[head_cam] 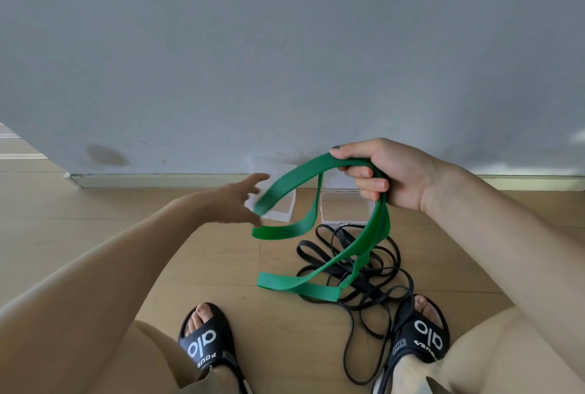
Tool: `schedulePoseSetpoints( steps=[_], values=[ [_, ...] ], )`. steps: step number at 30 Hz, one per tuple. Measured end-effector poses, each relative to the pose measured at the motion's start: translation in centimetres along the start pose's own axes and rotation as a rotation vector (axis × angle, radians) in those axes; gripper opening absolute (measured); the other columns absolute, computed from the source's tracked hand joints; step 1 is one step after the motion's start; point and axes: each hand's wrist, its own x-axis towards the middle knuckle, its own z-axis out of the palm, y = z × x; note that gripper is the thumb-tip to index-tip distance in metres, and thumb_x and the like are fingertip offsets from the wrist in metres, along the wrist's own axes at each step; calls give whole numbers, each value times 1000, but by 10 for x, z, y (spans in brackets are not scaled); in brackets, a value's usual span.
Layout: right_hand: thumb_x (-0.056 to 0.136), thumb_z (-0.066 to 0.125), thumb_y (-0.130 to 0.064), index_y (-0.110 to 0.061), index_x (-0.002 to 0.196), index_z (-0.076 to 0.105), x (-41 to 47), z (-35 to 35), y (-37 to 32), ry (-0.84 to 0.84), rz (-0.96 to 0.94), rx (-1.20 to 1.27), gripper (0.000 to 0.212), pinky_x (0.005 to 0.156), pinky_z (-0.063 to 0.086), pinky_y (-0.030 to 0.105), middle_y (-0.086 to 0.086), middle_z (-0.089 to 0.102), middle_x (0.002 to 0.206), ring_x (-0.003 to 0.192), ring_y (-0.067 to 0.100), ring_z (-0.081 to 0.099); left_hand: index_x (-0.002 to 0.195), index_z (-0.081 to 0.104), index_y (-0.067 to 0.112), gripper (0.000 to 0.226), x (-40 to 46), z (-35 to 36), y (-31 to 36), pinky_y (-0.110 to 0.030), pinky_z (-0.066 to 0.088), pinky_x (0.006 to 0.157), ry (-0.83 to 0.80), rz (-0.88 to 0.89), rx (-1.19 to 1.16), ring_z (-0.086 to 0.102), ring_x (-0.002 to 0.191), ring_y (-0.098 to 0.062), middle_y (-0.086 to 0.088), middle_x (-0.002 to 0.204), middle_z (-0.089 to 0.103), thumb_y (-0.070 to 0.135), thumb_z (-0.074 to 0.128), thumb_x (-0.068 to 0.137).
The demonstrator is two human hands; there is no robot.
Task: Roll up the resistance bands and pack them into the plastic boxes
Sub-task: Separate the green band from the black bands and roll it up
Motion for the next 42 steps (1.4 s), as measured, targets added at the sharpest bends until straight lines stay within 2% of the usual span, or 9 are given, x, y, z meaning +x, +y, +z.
schedulePoseSetpoints(
  steps=[6,12,14,17,22,31,36,40,42],
  values=[
    [102,58,-34,-18,88,58,5,17,1,-107,47,-156,21,46,29,24,-6,33,53,37,7,29,142,39,50,77,-17,17,71,-34,38,115,32,457,-288,49,135,-2,18,140,58,38,84,80],
    [102,58,-38,-16,80,59,1,11,-4,-123,5,-261,31,49,32,27,-4,36,54,40,10,32,120,64,9,33,-23,11,73,-42,51,106,84,517,-333,70,110,-18,-5,112,73,13,73,88],
    [100,62,-38,-16,73,63,0,7,-3,-86,-5,-338,34,52,34,30,-2,38,54,42,13,34,108,66,14,25,-24,4,69,-48,53,101,92,517,-265,70,101,-23,-8,101,72,18,75,85],
    [97,66,-40,-5,97,70,1,2,1,-85,24,-440,36,51,38,28,-1,41,58,44,13,40,88,60,34,22,-23,0,62,-52,52,93,159,480,-52,64,92,-23,2,89,65,39,78,78],
    [100,63,-44,-16,88,69,6,-5,10,-110,103,-607,31,55,52,30,4,59,64,53,18,58,108,63,33,24,-25,-10,57,-42,52,88,185,477,199,59,90,-11,13,92,63,37,75,87],
    [98,68,-38,-18,111,68,22,2,28,-181,-45,-784,24,104,51,39,0,74,109,102,14,70,113,68,33,28,-38,-26,60,-27,47,77,239,566,249,58,88,-4,14,93,62,43,72,87],
    [75,75,-58,-7,109,66,34,21,45,-127,-224,-576,62,90,48,47,4,63,94,93,20,61,99,68,31,28,-41,-27,67,-33,50,73,257,577,221,58,84,-9,10,86,65,51,66,80],
    [86,73,-57,-17,100,76,36,22,35,15,-285,-439,42,89,51,38,1,76,94,91,17,70,85,65,25,22,-35,-29,64,-35,49,67,274,505,233,55,72,-11,4,71,61,44,75,80],
    [95,64,-55,-14,94,72,36,28,36,67,-297,-475,42,72,47,32,-2,73,77,71,9,64,78,62,27,24,-33,-27,65,-28,44,61,256,501,218,54,68,-9,6,67,58,45,77,79]
  ],
)
